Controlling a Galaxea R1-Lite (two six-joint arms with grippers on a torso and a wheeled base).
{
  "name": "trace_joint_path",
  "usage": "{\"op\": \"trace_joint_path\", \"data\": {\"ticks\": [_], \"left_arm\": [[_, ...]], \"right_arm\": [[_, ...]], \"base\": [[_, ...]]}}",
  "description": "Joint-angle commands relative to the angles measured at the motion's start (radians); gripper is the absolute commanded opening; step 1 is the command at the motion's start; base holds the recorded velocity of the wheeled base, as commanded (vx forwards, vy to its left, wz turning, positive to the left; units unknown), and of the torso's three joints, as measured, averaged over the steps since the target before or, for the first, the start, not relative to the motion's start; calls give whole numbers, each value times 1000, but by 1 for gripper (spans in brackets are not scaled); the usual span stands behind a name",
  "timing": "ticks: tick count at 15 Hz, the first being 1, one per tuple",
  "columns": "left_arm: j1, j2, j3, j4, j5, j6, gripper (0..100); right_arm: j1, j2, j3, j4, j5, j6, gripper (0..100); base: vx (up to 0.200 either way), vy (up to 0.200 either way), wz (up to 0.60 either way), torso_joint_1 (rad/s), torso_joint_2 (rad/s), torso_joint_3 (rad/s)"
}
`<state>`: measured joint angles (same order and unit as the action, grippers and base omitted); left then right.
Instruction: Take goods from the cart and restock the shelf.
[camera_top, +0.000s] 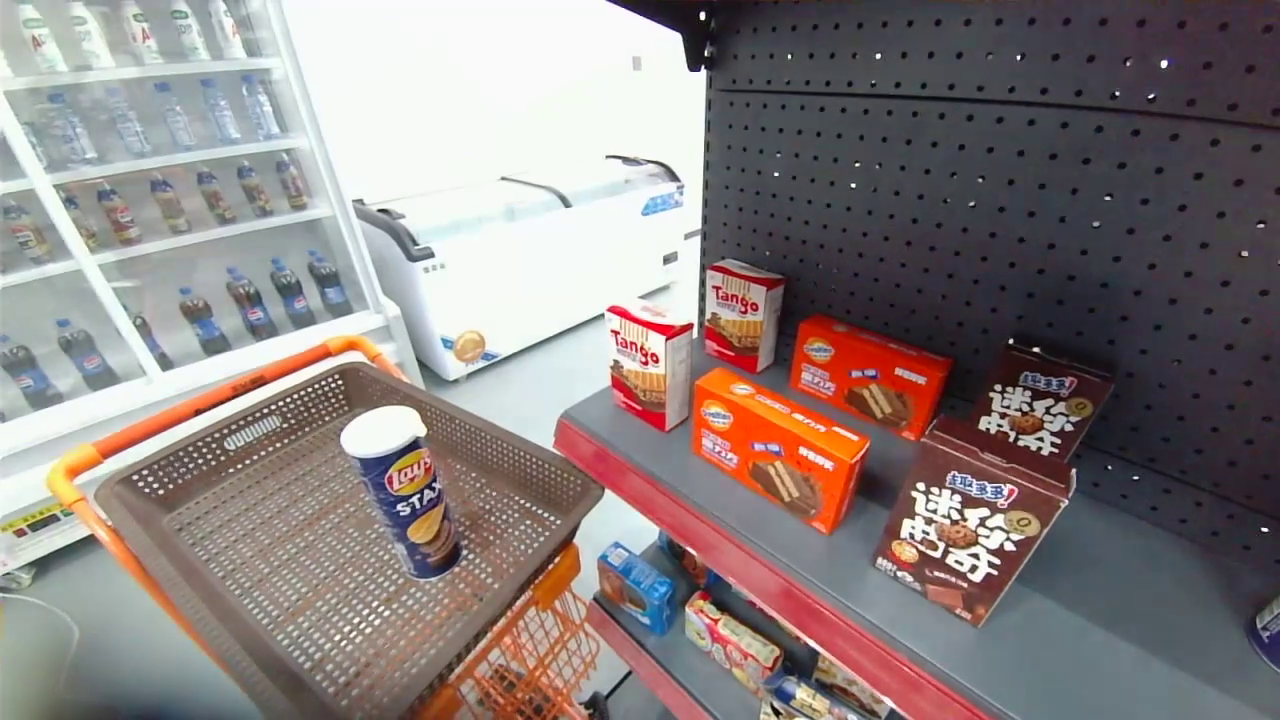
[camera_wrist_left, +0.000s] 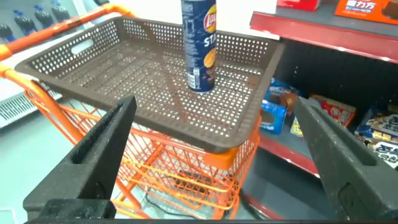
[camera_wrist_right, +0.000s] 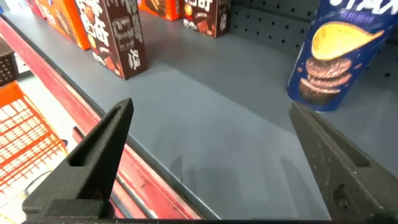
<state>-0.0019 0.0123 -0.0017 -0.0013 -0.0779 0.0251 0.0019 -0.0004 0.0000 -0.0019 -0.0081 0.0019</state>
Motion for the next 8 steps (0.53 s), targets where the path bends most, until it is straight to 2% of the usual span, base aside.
{"op": "trace_joint_path", "data": {"ticks": [1,2,3,4,5,6,8], "left_arm": [[-1,1,0,0,0,1,100],[0,0,0,0,35,-7,100],[2,0,-18,3,104,4,100],[-7,60,-84,12,109,49,100],[-10,152,-132,33,115,68,100],[-4,360,-267,66,133,70,100],[-4,675,-428,46,138,58,100]], "right_arm": [[0,0,0,-1,0,0,100],[0,0,0,-1,0,0,100],[0,0,0,-1,0,0,100],[0,0,0,-1,0,0,100],[0,0,0,-1,0,0,100],[0,0,0,-1,0,0,100],[0,0,0,-1,0,0,100]], "base": [[0,0,0,0,0,0],[0,0,0,0,0,0],[0,0,0,0,0,0],[0,0,0,0,0,0],[0,0,0,0,0,0],[0,0,0,0,0,0],[0,0,0,0,0,0]]}}
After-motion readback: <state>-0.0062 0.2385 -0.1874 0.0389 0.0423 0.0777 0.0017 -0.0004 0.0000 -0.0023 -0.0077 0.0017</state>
